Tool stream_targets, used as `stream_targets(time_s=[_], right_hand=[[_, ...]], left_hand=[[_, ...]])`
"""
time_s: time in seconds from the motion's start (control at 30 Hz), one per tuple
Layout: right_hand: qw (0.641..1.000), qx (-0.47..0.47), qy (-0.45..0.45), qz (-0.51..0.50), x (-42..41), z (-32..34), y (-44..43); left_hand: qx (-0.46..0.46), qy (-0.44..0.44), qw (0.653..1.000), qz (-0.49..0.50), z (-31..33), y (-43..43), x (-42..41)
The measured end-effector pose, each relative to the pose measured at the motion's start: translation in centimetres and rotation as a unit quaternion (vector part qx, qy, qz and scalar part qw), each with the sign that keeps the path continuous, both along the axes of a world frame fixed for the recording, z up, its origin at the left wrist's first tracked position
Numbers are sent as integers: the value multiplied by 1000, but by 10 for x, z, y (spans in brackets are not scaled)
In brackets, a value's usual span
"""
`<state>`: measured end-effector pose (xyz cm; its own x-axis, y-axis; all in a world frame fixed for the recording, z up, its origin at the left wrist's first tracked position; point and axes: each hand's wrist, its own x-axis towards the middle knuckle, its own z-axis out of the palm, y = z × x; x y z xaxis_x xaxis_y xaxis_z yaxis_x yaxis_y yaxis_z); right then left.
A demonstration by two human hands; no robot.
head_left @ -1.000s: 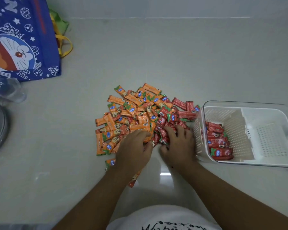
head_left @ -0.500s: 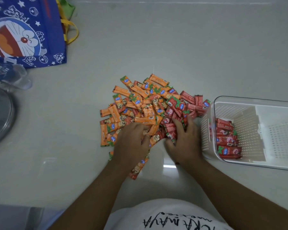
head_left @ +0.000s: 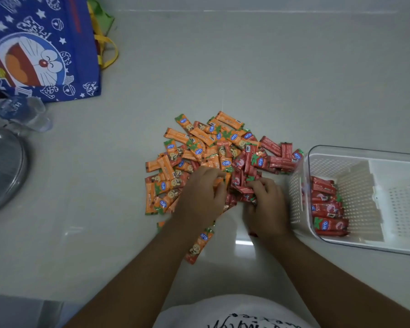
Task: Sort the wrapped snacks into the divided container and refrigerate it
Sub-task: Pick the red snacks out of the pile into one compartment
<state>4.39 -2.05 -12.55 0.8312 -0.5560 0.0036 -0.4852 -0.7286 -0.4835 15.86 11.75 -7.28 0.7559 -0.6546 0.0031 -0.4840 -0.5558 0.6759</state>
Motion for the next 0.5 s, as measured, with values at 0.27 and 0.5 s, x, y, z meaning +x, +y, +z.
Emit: stream_targets(time_s=[0.27, 0.5], right_hand=[[996, 29, -78, 28, -15, 0, 1], [993, 32, -95, 65, -31, 8, 4]], left_hand=[[31, 5, 998, -57, -2, -76, 36], [217, -87, 971, -57, -25, -117, 34]])
